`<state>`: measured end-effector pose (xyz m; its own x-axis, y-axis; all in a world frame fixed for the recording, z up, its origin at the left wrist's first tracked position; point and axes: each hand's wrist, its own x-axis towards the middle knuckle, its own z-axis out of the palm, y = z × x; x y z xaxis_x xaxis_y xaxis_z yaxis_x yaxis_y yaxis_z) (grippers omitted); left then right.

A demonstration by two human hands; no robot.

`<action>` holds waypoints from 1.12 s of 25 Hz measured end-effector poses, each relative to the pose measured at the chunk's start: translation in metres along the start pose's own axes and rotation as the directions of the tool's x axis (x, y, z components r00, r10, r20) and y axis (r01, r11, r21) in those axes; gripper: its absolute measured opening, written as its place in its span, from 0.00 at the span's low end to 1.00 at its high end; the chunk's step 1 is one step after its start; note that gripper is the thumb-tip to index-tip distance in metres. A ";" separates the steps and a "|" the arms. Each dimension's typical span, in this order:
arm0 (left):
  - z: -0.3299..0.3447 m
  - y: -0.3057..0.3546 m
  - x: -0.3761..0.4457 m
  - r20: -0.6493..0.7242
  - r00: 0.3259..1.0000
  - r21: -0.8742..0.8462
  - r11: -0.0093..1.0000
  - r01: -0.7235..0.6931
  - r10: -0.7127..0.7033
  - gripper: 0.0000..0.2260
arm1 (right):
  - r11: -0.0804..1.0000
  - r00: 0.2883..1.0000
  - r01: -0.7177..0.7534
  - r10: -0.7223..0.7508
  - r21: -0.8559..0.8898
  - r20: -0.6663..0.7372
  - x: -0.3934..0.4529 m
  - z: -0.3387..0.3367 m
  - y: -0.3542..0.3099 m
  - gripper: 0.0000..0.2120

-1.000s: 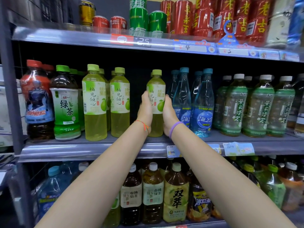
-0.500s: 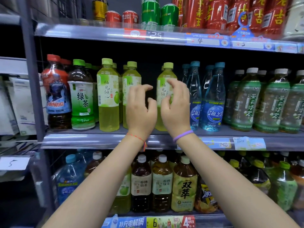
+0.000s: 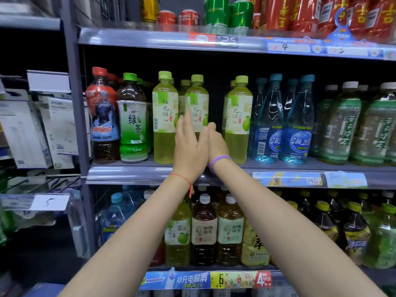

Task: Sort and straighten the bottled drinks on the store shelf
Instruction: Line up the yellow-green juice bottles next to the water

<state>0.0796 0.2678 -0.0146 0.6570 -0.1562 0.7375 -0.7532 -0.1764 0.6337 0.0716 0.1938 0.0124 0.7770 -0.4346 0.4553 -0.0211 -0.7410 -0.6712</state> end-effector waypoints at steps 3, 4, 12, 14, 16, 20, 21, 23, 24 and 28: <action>0.003 0.008 0.009 0.113 0.959 -0.145 0.950 0.275 -0.260 0.29 | 0.968 0.993 0.057 -0.080 -0.245 -0.083 -0.014 -0.009 0.004 0.11; 0.005 0.007 0.015 0.132 0.943 -0.181 0.928 0.326 -0.305 0.29 | 0.959 0.992 0.058 -0.086 -0.279 -0.089 -0.018 -0.014 0.005 0.12; 0.027 -0.012 0.053 0.120 0.895 -0.247 0.860 0.447 -0.430 0.17 | 0.863 0.978 0.068 -0.156 -0.500 -0.137 -0.028 -0.020 0.011 0.22; 0.029 -0.011 0.058 0.114 0.879 -0.299 0.827 0.476 -0.464 0.26 | 0.806 0.962 0.067 -0.208 -0.588 -0.176 -0.029 -0.021 0.012 0.26; 0.032 -0.010 0.062 0.102 0.848 -0.296 0.798 0.524 -0.519 0.30 | 0.776 0.945 0.076 -0.256 -0.626 -0.202 -0.029 -0.022 0.016 0.31; 0.034 -0.013 0.064 0.163 0.823 -0.249 0.784 0.568 -0.545 0.37 | 0.776 0.944 0.137 -0.291 -0.616 -0.156 -0.025 -0.026 0.023 0.26; 0.034 -0.015 0.065 0.170 0.816 -0.248 0.777 0.578 -0.553 0.39 | 0.768 0.943 0.154 -0.303 -0.621 -0.141 -0.024 -0.027 0.023 0.24; 0.037 -0.017 0.068 0.120 0.815 -0.240 0.780 0.579 -0.567 0.35 | 0.758 0.937 0.176 -0.324 -0.628 -0.128 -0.024 -0.028 0.023 0.21; 0.038 -0.017 0.070 0.092 0.811 -0.228 0.781 0.581 -0.577 0.32 | 0.755 0.935 0.183 -0.332 -0.630 -0.125 -0.024 -0.028 0.024 0.20; 0.047 -0.017 0.077 0.050 0.815 -0.197 0.794 0.575 -0.578 0.30 | 0.747 0.929 0.201 -0.350 -0.634 -0.119 -0.021 -0.029 0.029 0.19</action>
<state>0.1445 0.2133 0.0204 0.9719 -0.0738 0.2234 -0.2267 -0.0385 0.9732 0.0368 0.1667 0.0002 0.6546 -0.2052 0.7276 -0.2588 -0.9651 -0.0393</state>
